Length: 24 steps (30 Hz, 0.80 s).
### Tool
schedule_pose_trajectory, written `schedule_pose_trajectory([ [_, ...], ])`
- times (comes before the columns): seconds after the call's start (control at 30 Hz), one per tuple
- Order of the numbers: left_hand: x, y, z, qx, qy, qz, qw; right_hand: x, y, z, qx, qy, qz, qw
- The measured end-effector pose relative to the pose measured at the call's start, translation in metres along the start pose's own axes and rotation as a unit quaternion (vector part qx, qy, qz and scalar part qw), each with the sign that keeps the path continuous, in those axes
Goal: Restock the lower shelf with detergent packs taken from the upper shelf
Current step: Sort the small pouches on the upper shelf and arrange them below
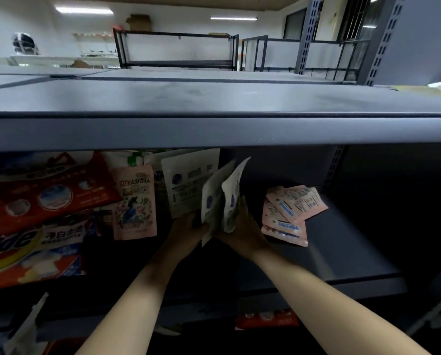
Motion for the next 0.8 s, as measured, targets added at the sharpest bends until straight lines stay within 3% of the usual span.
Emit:
schedule_pose_trajectory([
  [0.1, 0.004, 0.002, 0.006, 0.018, -0.004, 0.001, 1.0, 0.006, 0.002, -0.006, 0.044, -0.05, 0.037, 0.997],
  [0.23, 0.007, 0.001, 0.021, 0.02, 0.017, -0.014, 1.0, 0.015, 0.008, -0.02, 0.026, -0.01, 0.087, 0.996],
  [0.3, 0.009, 0.001, 0.023, 0.067, -0.032, -0.035, 0.997, 0.019, 0.016, -0.036, 0.051, -0.01, 0.092, 0.994],
  [0.43, 0.025, 0.013, 0.026, 0.183, -0.08, 0.003, 0.98, 0.026, 0.043, -0.076, 0.16, -0.037, 0.08, 0.983],
  [0.5, 0.039, 0.025, 0.033, 0.224, -0.09, 0.049, 0.969, 0.026, 0.057, -0.09, 0.174, -0.072, 0.065, 0.98],
  [0.6, 0.066, 0.044, 0.05, 0.274, -0.112, 0.112, 0.949, 0.027, 0.081, -0.116, 0.199, -0.018, 0.055, 0.978],
  [0.8, 0.1, 0.084, 0.102, 0.32, -0.027, 0.061, 0.945, 0.031, 0.146, -0.183, 0.293, -0.013, -0.005, 0.956],
])
Point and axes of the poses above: each hand's wrist, its own y-axis away from the middle knuckle, its own z-axis out of the palm, x = y × z, the point moved 5 cm from there along -y, towards the middle knuckle, and after that the axes turned 5 degrees about -x, right-handed, at the moved point
